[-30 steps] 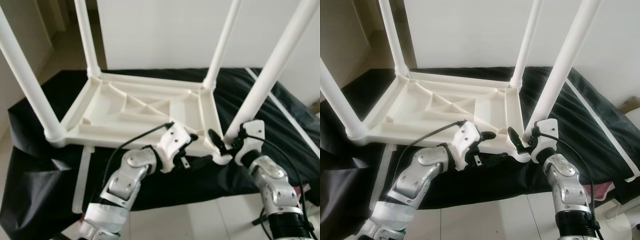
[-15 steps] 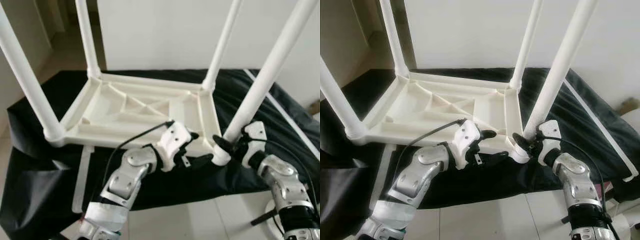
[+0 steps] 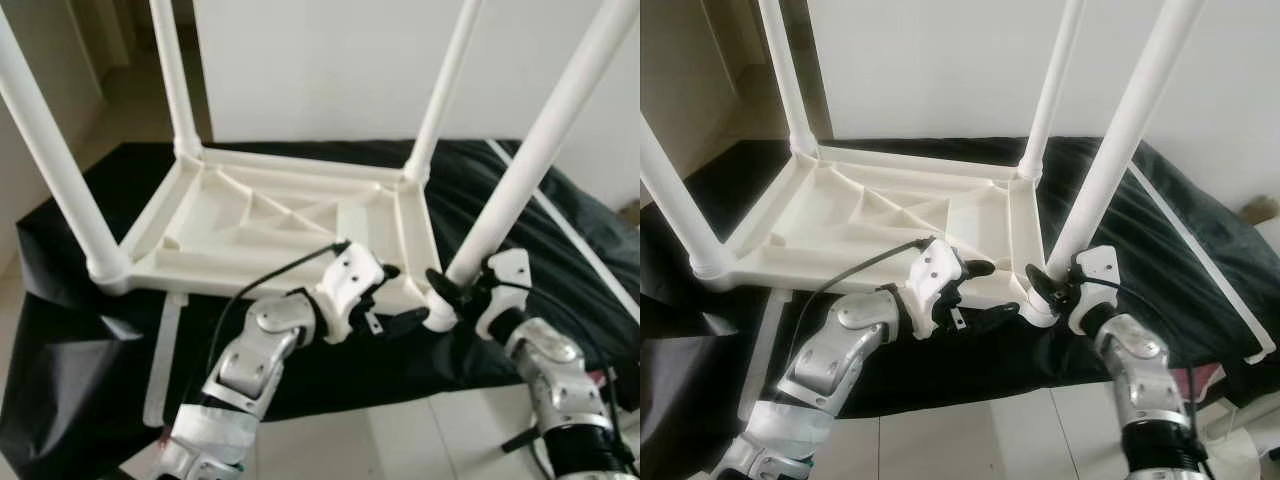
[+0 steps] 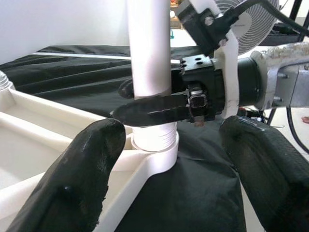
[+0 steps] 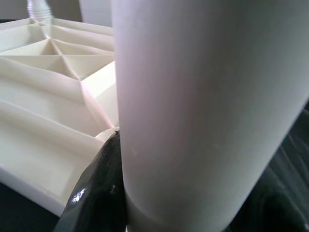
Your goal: Building children table
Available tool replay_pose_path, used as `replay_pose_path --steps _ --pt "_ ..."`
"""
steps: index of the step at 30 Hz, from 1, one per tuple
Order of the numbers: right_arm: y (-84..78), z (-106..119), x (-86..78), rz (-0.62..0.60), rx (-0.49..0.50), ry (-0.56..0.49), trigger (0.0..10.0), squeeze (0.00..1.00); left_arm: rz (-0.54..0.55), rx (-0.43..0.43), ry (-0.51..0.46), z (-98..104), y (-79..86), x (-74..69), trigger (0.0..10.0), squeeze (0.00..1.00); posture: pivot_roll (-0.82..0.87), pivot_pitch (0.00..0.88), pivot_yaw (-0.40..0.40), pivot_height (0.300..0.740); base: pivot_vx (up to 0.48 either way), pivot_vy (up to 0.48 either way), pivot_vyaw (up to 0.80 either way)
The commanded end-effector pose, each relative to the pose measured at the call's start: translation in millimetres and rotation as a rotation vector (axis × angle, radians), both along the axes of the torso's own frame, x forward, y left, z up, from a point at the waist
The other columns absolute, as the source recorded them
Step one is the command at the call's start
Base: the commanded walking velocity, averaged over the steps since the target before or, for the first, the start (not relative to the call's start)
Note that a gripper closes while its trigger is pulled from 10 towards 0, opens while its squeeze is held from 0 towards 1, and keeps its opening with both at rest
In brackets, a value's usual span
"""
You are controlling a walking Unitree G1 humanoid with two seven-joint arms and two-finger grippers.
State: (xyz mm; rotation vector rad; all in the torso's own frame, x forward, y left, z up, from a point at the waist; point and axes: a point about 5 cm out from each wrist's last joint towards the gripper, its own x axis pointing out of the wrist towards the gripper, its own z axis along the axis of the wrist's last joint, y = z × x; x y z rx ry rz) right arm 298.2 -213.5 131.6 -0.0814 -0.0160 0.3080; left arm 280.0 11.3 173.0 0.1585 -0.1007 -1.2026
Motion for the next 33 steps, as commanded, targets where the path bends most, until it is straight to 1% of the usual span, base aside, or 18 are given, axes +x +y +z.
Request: replay_pose_path --steps 1,5,7,8,9,11,12,13,14,16,17,20,22,23,25,27,30,33 --pt "-2.8 -7 -2.1 -0.044 -0.015 0.036 10.0 0.00 0.044 -0.012 0.007 -2 -1.0 1.0 10.0 0.00 0.01 0.000 -0.027 0.740 0.000 0.000 0.00" --pt "1.3 -6 -3.3 -0.096 0.013 0.026 10.0 0.00 0.047 -0.015 0.021 -4 -0.8 0.9 10.0 0.00 0.00 0.000 -0.021 0.740 0.000 0.000 0.00" --pt "6.4 -7 -5.4 -0.224 0.059 0.021 10.0 0.00 0.050 -0.013 0.031 -7 -0.5 0.1 10.0 0.00 0.00 0.000 -0.019 0.740 0.000 0.000 0.00" --pt "6.4 -7 -5.4 -0.224 0.059 0.021 10.0 0.00 0.050 -0.013 0.031 -7 -0.5 0.1 10.0 0.00 0.00 0.000 -0.019 0.740 0.000 0.000 0.00" --pt "7.5 -7 -6.9 -0.292 0.067 0.013 10.0 0.00 0.051 -0.002 0.027 -10 -0.1 -0.1 10.0 0.00 0.00 0.000 -0.019 0.740 0.000 0.000 0.00" --pt "8.6 -8 -8.5 -0.330 0.075 0.012 10.0 0.00 0.053 0.008 0.021 -12 0.3 -0.5 10.0 0.00 0.00 0.000 -0.022 0.740 0.000 0.000 0.00" --pt "9.4 -9 -11.1 -0.420 0.074 0.009 10.0 0.00 0.066 0.013 0.020 -16 0.8 0.7 10.0 0.00 0.00 0.000 -0.025 0.740 0.000 0.000 0.00" --pt "9.4 -9 -11.1 -0.420 0.074 0.009 10.0 0.00 0.066 0.013 0.020 -16 0.8 0.7 10.0 0.00 0.00 0.000 -0.025 0.740 0.000 0.000 0.00" --pt "10.7 -10 -12.4 -0.460 0.102 0.017 10.0 0.00 0.072 0.005 0.033 -17 0.8 1.2 10.0 0.00 0.00 0.000 -0.029 0.740 0.000 0.000 0.00" --pt "10.7 -10 -12.4 -0.460 0.102 0.017 10.0 0.00 0.072 0.005 0.033 -17 0.8 1.2 10.0 0.00 0.00 0.000 -0.029 0.740 0.000 0.000 0.00" --pt "20.2 -14 -14.4 -0.558 0.184 0.036 10.0 0.00 0.086 -0.010 0.056 -20 -0.1 2.5 10.0 0.00 0.00 0.000 -0.032 0.740 0.000 0.000 0.00" --pt "24.6 -15 -15.5 -0.592 0.215 0.043 10.0 0.00 0.090 -0.011 0.059 -21 -0.4 2.4 10.0 0.00 0.00 0.000 -0.035 0.740 0.000 0.000 0.00" --pt "35.5 -18 -16.2 -0.619 0.267 0.059 10.0 0.00 0.098 -0.014 0.071 -26 0.3 1.5 10.0 0.00 0.00 0.000 -0.032 0.740 0.000 0.000 0.00" --pt "35.5 -18 -16.2 -0.619 0.267 0.059 10.0 0.00 0.098 -0.014 0.071 -26 0.3 1.5 10.0 0.00 0.00 0.000 -0.032 0.740 0.000 0.000 0.00" --pt "43.1 -17 -15.9 -0.607 0.262 0.051 10.0 0.00 0.117 0.000 0.074 -32 2.0 1.8 10.0 0.00 0.00 0.000 -0.027 0.740 0.000 0.000 0.00" --pt "43.5 -17 -15.9 -0.600 0.259 0.049 10.0 0.00 0.121 0.010 0.069 -33 2.2 1.7 10.0 0.00 0.00 0.000 -0.024 0.740 0.000 0.000 0.00" --pt "32.9 -17 -15.8 -0.632 0.227 0.047 10.0 0.00 0.116 0.030 0.019 -31 1.3 2.8 10.0 0.00 0.00 0.000 -0.028 0.740 0.000 0.000 0.00" --pt "30.6 -17 -16.0 -0.640 0.224 0.048 10.0 0.00 0.121 0.038 0.006 -31 1.7 4.3 10.0 0.00 0.00 0.000 -0.026 0.740 0.000 0.000 0.00"
